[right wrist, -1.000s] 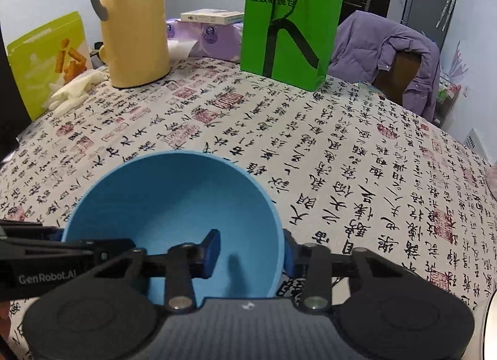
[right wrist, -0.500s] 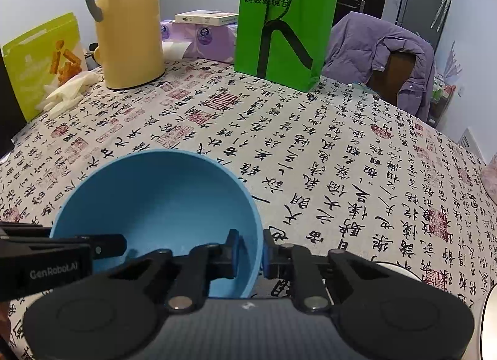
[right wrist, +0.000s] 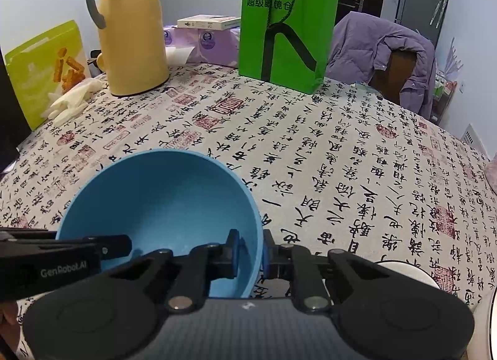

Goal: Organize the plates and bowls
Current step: 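Lift the gripped blue bowl off the table with both grippers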

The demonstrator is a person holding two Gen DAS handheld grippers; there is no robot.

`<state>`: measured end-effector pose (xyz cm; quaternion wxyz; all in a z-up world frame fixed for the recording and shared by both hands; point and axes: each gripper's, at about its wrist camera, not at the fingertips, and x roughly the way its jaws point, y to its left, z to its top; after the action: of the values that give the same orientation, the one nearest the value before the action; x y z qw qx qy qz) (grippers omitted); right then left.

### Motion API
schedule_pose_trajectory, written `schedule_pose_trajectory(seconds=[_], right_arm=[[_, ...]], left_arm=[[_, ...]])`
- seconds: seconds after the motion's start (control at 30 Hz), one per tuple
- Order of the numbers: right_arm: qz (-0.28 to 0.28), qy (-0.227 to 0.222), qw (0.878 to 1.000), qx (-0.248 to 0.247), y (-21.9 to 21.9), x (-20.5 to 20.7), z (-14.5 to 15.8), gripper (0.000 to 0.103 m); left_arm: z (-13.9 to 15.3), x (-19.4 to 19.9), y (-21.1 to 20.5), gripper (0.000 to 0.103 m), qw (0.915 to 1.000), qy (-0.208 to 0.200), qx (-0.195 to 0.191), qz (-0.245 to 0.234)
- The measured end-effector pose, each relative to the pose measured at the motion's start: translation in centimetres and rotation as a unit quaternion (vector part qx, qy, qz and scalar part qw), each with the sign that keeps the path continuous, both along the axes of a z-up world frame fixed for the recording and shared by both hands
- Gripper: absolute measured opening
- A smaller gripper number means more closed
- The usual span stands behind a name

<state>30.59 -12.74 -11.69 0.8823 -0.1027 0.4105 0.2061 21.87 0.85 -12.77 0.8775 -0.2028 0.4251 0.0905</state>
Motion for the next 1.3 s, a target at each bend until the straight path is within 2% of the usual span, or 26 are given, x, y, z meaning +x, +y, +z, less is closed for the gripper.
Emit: schedule_pose_trajectory(seconds=[0.57, 1.3], right_arm=[[-0.003, -0.021, 0.999, 0.027, 0.6, -1.8, 2.0, 0.014], [0.006, -0.05, 0.997, 0.051, 3.7, -6.1, 4.8, 0.014]], left_arm=[[1.6, -1.6, 0.8, 0.016, 0.9997, -0.022, 0.007, 0.006], [4.4, -6.4, 3.9, 0.016, 0.998, -0.055, 0.008, 0.031]])
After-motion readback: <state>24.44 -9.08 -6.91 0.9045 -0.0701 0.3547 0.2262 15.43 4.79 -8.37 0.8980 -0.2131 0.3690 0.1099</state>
